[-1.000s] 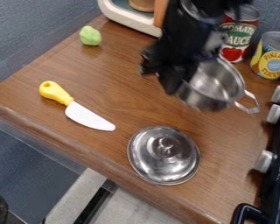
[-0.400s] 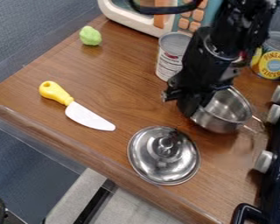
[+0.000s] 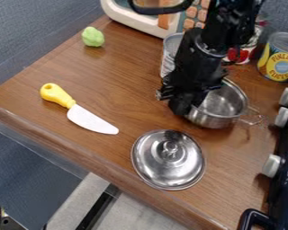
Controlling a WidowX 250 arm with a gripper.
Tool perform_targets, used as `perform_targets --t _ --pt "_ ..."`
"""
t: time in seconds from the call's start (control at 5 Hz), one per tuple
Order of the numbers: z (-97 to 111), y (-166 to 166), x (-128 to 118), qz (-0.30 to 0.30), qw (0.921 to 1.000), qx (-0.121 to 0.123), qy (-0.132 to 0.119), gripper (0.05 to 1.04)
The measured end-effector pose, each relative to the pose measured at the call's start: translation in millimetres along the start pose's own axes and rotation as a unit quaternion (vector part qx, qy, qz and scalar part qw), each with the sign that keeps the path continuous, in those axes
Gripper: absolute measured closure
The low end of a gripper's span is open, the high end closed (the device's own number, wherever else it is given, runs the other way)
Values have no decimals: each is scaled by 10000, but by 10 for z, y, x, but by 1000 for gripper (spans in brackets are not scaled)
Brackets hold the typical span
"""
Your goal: Moved the silver pot above the silver lid
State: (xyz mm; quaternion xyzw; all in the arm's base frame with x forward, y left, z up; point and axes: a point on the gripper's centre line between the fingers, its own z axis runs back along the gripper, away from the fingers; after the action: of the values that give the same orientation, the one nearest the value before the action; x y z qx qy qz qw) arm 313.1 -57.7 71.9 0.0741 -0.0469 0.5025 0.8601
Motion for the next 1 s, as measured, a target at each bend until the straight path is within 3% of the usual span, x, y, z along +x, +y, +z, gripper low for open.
perform_targets --t 0.4,0.6,0.8,1.0 --pt "-35 -25 6 -12 10000 -71 -55 205" --pt "42 -26 -5 -114 9998 -188 11 73" --pt "293 49 43 -79 9989 -449 -82 77" --pt "589 222 182 138 9963 -648 -539 83"
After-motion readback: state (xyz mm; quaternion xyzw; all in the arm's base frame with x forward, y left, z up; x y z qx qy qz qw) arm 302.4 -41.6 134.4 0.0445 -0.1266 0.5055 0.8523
